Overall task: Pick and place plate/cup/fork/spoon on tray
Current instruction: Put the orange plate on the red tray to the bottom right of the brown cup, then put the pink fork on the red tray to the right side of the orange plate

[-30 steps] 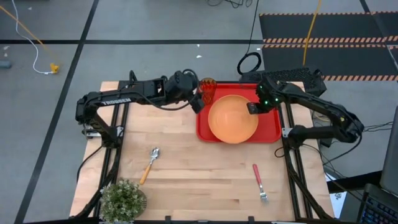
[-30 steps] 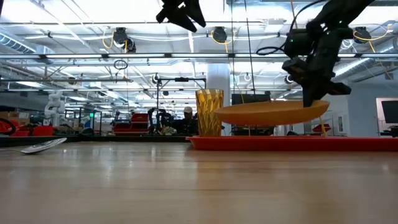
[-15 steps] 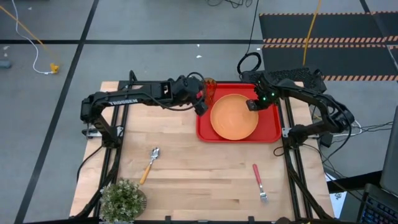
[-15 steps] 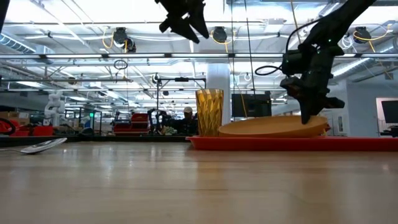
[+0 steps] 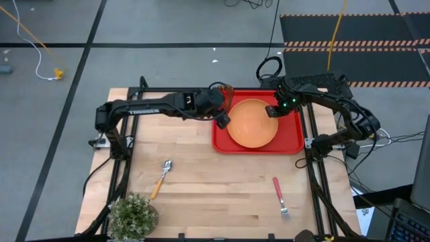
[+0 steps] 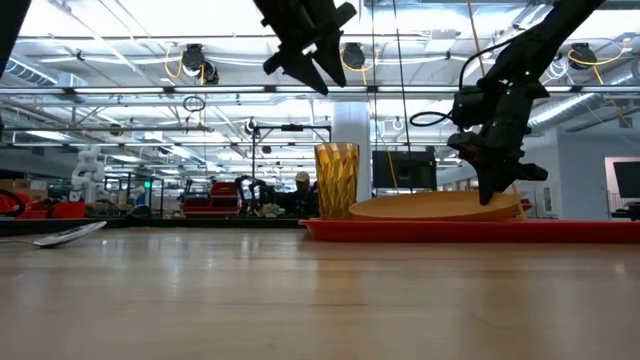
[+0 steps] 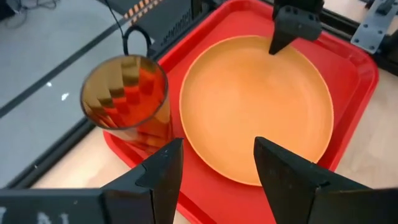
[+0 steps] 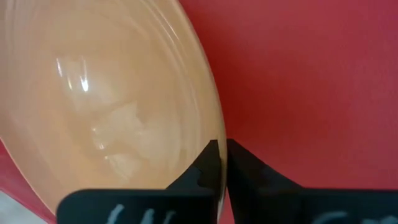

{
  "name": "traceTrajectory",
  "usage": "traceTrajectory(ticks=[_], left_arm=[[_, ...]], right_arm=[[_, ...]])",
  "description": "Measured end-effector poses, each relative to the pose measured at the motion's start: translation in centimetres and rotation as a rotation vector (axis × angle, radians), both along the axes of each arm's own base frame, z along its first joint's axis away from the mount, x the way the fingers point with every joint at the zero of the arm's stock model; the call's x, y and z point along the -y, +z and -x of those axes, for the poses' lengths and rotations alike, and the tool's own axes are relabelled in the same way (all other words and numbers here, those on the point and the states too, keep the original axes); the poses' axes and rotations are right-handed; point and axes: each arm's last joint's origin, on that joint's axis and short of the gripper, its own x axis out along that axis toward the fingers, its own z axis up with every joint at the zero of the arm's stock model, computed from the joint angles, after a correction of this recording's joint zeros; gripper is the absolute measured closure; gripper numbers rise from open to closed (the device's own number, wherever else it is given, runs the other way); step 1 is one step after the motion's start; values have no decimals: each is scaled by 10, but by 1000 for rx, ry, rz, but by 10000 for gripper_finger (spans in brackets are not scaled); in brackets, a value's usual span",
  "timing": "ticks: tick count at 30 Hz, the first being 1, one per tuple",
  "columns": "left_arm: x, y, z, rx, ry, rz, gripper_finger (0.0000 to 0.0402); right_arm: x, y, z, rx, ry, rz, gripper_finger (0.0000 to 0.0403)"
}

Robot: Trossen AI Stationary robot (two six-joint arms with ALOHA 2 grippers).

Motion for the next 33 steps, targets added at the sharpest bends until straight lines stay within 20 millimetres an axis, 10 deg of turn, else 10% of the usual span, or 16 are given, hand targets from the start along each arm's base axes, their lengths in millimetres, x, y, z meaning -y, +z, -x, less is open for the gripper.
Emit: traceTrajectory(ticks=[14,33], left_arm=[[-21,-20,-1,-53,76,89,202],[-56,-81,-22,-235,4,88,202]], right_arm=[[-2,7,2,-4,-24,29,301],[-55,92,36,308,-32,365,269]])
